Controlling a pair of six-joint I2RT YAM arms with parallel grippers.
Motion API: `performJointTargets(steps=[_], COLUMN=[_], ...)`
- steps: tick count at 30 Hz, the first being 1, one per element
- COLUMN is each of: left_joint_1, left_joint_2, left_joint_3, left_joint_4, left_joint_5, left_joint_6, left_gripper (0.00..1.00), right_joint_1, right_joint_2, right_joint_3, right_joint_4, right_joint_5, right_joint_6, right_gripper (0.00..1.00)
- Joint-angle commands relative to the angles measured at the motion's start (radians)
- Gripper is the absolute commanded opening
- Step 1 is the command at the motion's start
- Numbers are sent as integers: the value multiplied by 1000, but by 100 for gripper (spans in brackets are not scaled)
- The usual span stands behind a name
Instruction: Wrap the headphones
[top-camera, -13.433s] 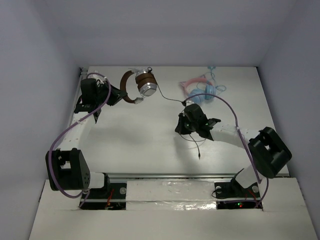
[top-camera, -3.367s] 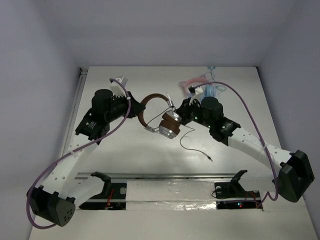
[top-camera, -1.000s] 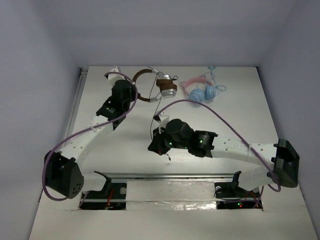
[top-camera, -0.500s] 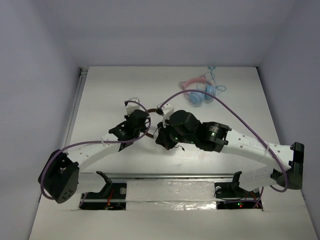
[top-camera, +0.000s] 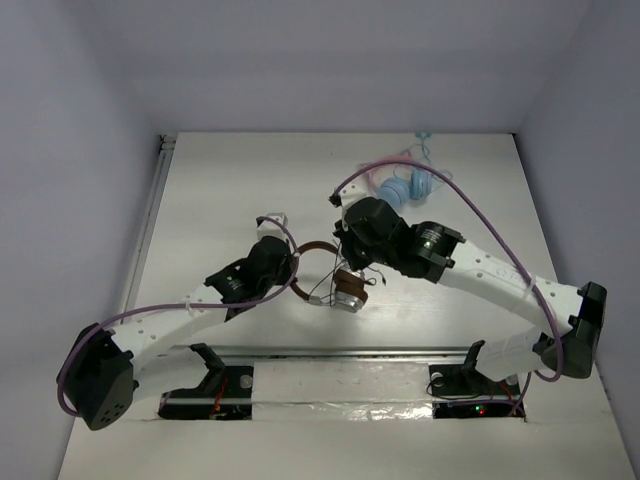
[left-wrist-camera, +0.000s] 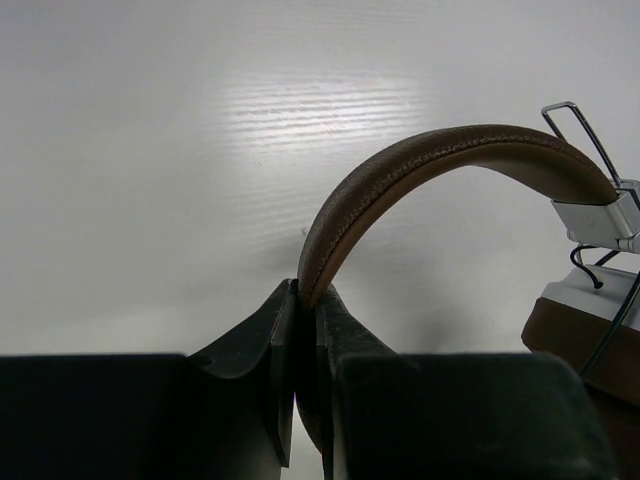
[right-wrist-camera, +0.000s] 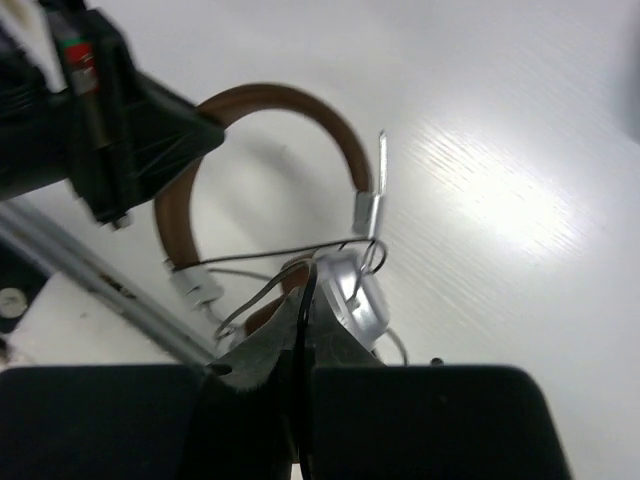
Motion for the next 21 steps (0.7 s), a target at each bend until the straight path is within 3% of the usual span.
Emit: performJointTargets(steps=[1,8,13,21], left_joint_1=[-20,-31,-31,32], left_joint_2=[-42,-62,-92,-124], left_joint_3=[5,40,70,113], left_joint_4=[14,-2,-35,11], left_joint_5=[78,118,106,239], left_joint_6=[2,21,18,28], left_gripper=[0,0,0,0], right_joint_1=[-12,-71,-104,-133], right_joint_2=[24,69,38,-32], right_joint_3=[65,56,-47,-180], right_joint_4=[-17,8,95,201], right_joint_5=[92,192,235,200], right_joint_6=[-60,-79,-34,44], right_gripper=[0,0,0,0])
